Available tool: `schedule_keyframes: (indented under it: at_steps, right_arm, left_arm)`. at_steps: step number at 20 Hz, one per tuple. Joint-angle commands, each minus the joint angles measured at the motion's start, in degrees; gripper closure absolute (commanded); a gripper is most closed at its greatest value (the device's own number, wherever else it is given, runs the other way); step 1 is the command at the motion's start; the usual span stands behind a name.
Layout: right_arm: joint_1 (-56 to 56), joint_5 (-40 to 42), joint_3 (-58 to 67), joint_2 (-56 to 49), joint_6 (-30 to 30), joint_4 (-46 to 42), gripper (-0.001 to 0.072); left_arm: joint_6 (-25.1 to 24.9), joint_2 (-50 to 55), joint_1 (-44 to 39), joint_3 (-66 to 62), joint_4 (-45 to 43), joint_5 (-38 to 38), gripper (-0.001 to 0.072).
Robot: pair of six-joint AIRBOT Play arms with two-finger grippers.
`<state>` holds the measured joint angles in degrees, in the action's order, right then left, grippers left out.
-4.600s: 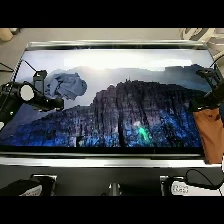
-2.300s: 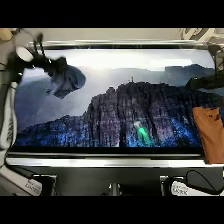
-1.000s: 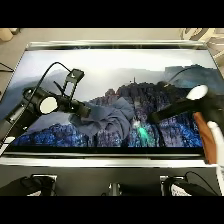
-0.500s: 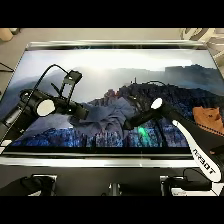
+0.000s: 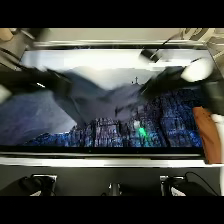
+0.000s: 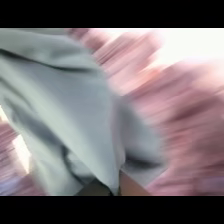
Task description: Fold the shirts.
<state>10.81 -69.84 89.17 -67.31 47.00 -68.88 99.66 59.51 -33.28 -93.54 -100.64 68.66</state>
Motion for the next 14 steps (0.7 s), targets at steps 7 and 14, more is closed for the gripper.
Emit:
schedule_keyframes:
  at_steps: [7,14]
  right_arm:
    - [-1.7,-1.3,14.3,25.8,4.8,-7.9,0.0692]
    - [-1.7,-12.4,14.3,15.6,0.6,-9.0,0.0692]
  left_arm:
    - [1.6,-12.3,0.0,-15.2,2.7,5.0,0.068]
    - [3.3,-10.1,0.0,-4.1,2.7,9.7,0.068]
